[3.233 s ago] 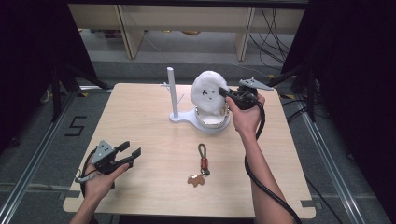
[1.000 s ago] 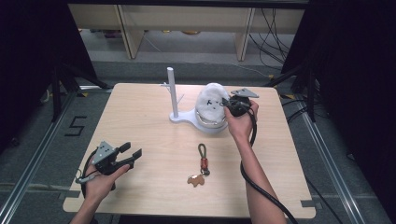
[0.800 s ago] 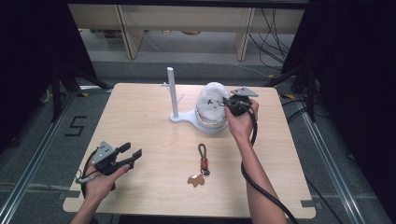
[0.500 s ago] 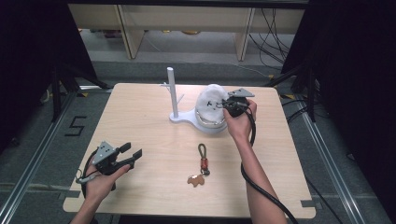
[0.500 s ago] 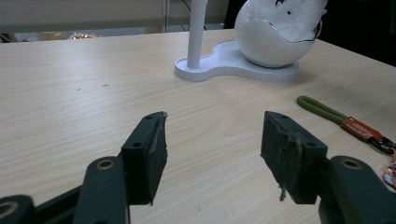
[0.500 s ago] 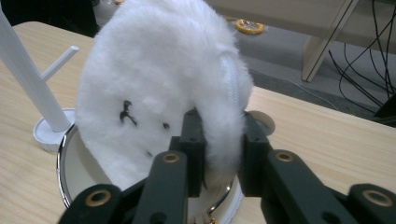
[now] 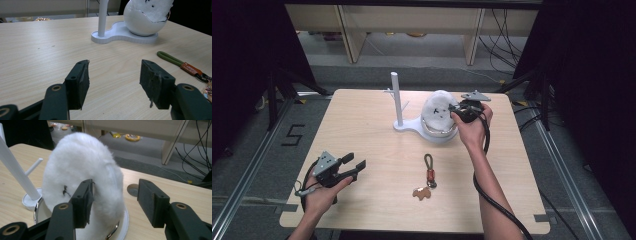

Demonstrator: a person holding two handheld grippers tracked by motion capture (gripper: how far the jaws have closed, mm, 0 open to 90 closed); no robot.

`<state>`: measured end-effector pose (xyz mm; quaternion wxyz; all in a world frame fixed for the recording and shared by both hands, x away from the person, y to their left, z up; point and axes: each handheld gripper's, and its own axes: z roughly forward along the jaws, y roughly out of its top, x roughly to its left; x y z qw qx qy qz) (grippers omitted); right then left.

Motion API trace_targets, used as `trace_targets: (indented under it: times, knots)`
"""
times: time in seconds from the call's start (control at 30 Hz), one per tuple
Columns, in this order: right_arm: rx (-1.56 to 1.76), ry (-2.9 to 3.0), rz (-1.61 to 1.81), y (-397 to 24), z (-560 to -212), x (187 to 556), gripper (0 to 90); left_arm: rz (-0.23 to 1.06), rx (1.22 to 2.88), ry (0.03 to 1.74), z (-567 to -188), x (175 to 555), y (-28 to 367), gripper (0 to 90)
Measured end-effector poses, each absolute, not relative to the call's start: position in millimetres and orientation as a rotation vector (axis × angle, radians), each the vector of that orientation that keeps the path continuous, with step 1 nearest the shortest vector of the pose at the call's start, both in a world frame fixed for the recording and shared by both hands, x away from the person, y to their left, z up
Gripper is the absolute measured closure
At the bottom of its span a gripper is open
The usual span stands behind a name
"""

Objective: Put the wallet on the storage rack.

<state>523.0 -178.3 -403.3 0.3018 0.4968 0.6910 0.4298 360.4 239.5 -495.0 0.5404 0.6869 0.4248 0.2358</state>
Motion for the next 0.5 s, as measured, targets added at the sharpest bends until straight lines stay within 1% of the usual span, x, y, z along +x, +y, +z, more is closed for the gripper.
trace_targets:
  times: [0.27, 0.4, 0.5]
  knots:
    - [1.349, 1.83, 1.173, -186.0, -396.2, 512.9, 47.1, 0.541, 1.628, 0.997, -493.5, 360.4, 236.4, 39.4]
    - [1.415, 1.84, 1.186, -192.2, -394.9, 504.2, 49.7, 0.54, 1.635, 0.995, -492.6, 359.9, 235.6, 39.0]
    - [1.424, 1.873, 1.174, -201.8, -395.4, 494.7, 53.7, 0.532, 1.644, 0.992, -492.3, 359.9, 234.1, 38.8]
